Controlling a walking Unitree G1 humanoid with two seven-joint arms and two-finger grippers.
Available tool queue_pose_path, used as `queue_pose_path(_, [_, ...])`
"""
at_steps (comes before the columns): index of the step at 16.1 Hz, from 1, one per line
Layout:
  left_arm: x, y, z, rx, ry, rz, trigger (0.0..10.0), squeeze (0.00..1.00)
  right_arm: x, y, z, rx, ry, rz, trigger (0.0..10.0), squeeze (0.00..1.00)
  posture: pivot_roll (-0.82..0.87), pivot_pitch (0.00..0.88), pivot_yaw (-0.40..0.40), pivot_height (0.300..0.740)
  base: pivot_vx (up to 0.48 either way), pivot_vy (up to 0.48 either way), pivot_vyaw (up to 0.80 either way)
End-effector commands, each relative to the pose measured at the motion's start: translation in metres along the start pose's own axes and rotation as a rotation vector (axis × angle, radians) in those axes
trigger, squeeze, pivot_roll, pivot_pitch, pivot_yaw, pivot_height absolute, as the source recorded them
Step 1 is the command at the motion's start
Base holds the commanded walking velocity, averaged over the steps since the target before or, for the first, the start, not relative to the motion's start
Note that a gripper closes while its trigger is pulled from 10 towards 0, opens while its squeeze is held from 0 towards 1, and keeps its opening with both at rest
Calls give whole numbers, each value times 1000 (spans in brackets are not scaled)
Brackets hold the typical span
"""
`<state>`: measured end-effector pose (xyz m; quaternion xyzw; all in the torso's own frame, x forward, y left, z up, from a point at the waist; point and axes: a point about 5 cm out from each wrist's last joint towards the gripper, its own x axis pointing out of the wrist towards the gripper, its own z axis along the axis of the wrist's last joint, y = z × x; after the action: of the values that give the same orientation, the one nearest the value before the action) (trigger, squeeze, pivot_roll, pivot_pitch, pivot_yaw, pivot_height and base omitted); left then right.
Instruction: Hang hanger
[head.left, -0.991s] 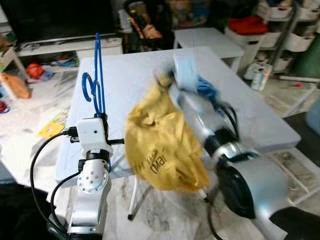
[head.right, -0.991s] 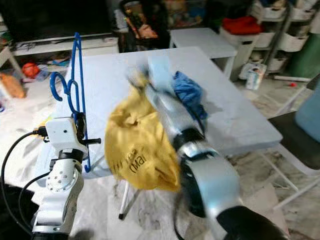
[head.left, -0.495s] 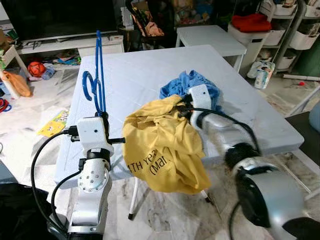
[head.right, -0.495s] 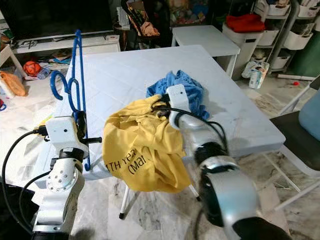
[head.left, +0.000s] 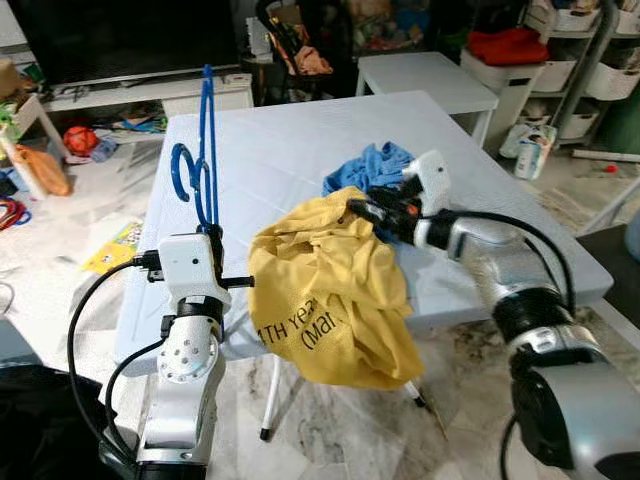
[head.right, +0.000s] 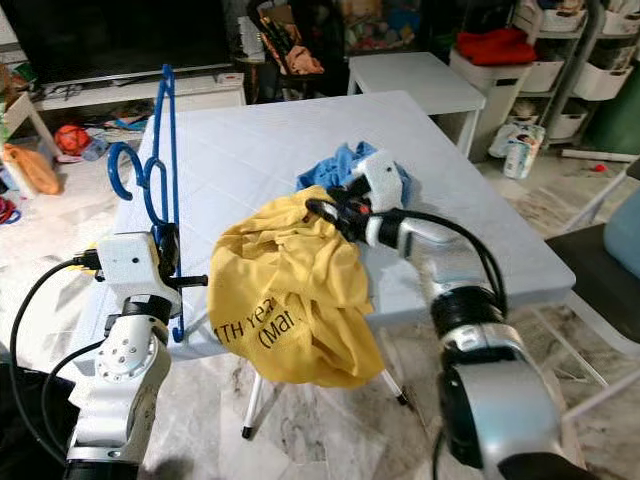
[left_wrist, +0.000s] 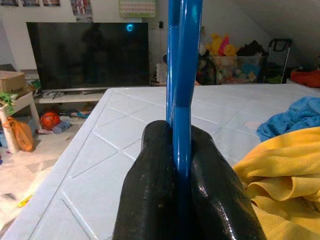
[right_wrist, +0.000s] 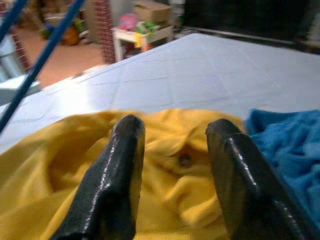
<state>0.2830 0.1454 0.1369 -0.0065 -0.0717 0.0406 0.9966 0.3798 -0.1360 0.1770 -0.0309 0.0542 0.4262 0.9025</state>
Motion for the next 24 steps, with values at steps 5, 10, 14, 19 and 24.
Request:
queue_pose_path(5, [-5, 4, -16, 13, 89, -2, 10000, 0, -25, 32, -14, 20, 83, 365, 10000, 1000, -82, 0, 33, 740, 0, 0, 0])
queue_pose_path(10, [-4, 2, -16, 5, 93, -13, 10000, 0, -20, 55, -41, -39, 147, 340, 10000, 1000, -83, 0, 44, 740, 0, 0, 0])
queue_pose_path(14, [-5, -2, -16, 3, 97, -31, 10000, 0, -5, 80, -57, -138, 152, 268, 10000, 1000, -81, 0, 48, 740, 0, 0, 0])
queue_pose_path(19, [-5, -2, -17, -1, 103, -28, 10000, 0, 4, 87, -83, -295, 301, 101, 0, 0, -83, 0, 44, 740, 0, 0, 0])
queue_pose_path(24, [-5, -1, -17, 1, 105, -22, 10000, 0, 8, 68, -86, -324, 340, -63, 0, 0, -77, 0, 40, 740, 0, 0, 0])
